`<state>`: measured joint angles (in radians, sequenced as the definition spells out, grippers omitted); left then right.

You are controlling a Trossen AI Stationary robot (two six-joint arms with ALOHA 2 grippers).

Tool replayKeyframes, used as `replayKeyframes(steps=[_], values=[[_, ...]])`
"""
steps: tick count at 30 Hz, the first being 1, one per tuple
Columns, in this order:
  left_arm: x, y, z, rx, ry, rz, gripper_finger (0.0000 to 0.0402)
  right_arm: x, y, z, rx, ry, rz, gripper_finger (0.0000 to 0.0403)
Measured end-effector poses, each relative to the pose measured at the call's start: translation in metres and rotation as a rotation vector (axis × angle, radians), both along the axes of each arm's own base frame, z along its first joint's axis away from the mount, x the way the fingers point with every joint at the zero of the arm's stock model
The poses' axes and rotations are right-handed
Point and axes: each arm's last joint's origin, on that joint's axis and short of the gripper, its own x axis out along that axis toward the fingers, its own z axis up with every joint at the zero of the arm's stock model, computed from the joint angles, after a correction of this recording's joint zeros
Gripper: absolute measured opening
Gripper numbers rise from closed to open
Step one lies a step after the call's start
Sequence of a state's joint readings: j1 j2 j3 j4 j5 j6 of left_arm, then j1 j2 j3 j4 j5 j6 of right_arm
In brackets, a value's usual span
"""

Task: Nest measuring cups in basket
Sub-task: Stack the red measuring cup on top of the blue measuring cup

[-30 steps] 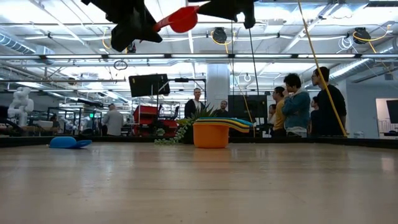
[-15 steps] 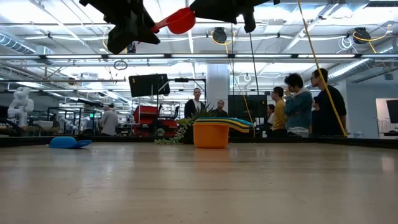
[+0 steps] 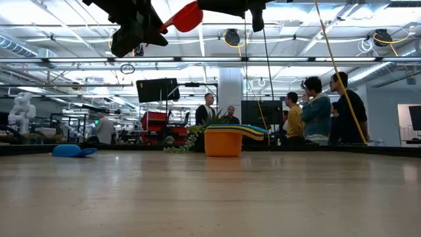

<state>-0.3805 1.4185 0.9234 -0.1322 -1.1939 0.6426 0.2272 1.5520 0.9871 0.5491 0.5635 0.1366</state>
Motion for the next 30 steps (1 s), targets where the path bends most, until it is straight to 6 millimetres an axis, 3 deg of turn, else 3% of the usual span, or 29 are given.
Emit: replayKeyframes(steps=[9,16,30], values=[[0.0,-0.001,0.0,-0.037,-0.022,-0.014,0.0162,0.0,-0.001,0.0,-0.021,0.01,-0.009,0.0001],[-0.002,-0.002,-0.009,-0.194,-0.038,-0.056,0.0165,-0.002,0.0,-0.009,0.015,0.072,-0.007,0.0],[0.008,-0.019,-0.049,-0.495,0.025,-0.119,0.0154,-0.024,0.004,-0.06,0.207,0.172,0.073,0.0001]])
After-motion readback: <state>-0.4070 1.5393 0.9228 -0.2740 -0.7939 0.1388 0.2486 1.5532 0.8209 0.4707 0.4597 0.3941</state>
